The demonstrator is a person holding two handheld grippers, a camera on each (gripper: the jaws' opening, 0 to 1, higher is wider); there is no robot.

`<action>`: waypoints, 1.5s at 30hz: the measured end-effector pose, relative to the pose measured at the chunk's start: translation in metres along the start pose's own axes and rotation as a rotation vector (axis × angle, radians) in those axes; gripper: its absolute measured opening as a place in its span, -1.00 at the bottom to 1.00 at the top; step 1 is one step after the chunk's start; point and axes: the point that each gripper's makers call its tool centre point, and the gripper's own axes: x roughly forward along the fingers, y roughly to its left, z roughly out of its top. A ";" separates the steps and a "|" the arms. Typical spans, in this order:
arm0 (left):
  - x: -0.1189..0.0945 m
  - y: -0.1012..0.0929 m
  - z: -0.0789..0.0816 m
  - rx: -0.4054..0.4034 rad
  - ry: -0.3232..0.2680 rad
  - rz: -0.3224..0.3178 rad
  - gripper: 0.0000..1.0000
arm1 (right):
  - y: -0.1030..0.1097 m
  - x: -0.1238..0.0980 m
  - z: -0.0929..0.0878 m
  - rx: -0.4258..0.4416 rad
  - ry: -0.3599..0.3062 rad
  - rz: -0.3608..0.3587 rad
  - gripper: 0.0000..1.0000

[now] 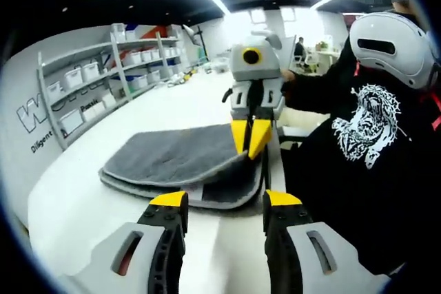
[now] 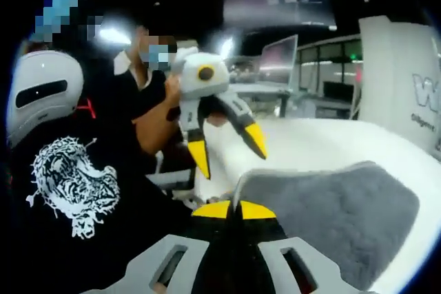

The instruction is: Open the folded towel by lifting each exposed corner and separating the folded layers until the towel lies flat within the target outline without major curled edges

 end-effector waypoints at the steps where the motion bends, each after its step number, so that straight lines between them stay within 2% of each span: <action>1: 0.000 0.001 -0.001 -0.001 0.002 0.001 -0.15 | 0.001 0.000 0.000 0.008 0.002 0.003 -1.00; 2: 0.000 0.002 -0.001 -0.002 0.003 0.002 -0.15 | 0.002 0.001 0.001 0.010 0.005 0.004 -0.99; 6: -0.003 0.008 -0.004 -0.007 0.007 0.018 -0.15 | 0.001 0.005 0.003 -0.031 0.031 -0.045 -0.73; 9: -0.005 0.011 -0.004 -0.010 0.002 0.033 -0.15 | 0.007 0.013 0.002 -0.043 0.069 -0.059 -0.74; 11: -0.007 0.011 -0.005 -0.009 0.003 0.040 -0.15 | 0.010 0.019 -0.002 -0.073 0.113 -0.096 -0.73; 15: -0.007 0.011 -0.007 -0.007 0.002 0.041 -0.15 | 0.014 0.032 -0.005 -0.121 0.166 -0.131 -0.59; 20: -0.008 0.010 -0.007 0.005 -0.001 0.036 -0.16 | 0.006 0.035 0.000 -0.105 0.163 -0.164 -0.71; 24: -0.012 0.013 -0.003 0.008 -0.013 0.042 -0.17 | 0.006 0.035 -0.004 -0.173 0.220 -0.198 -0.67; 25: -0.012 0.013 -0.003 0.008 -0.014 0.044 -0.17 | 0.008 0.036 -0.007 -0.215 0.242 -0.198 -0.68; 27: -0.013 0.015 -0.002 0.008 -0.019 0.052 -0.17 | 0.006 0.037 -0.010 -0.251 0.264 -0.233 -0.77; 31: -0.012 0.013 -0.002 0.013 -0.019 0.053 -0.17 | 0.005 0.037 -0.008 -0.274 0.268 -0.260 -0.81; 33: -0.012 0.013 -0.001 0.014 -0.021 0.052 -0.17 | 0.001 0.036 -0.013 -0.379 0.319 -0.279 -0.64; 34: -0.012 0.013 -0.001 0.012 -0.023 0.053 -0.17 | 0.000 0.036 -0.020 -0.390 0.356 -0.285 -0.63; 35: -0.012 0.014 0.000 0.009 -0.027 0.054 -0.18 | -0.001 0.037 -0.022 -0.411 0.363 -0.294 -0.76; 36: -0.012 0.015 0.000 0.006 -0.029 0.058 -0.18 | 0.001 0.040 -0.018 -0.412 0.327 -0.302 -0.87; 38: -0.013 0.019 0.000 0.004 -0.031 0.071 -0.18 | -0.001 0.038 -0.015 -0.405 0.316 -0.320 -0.93; 45: -0.016 0.035 0.007 -0.020 -0.057 0.117 -0.19 | -0.005 0.027 0.000 -0.369 0.264 -0.333 -0.96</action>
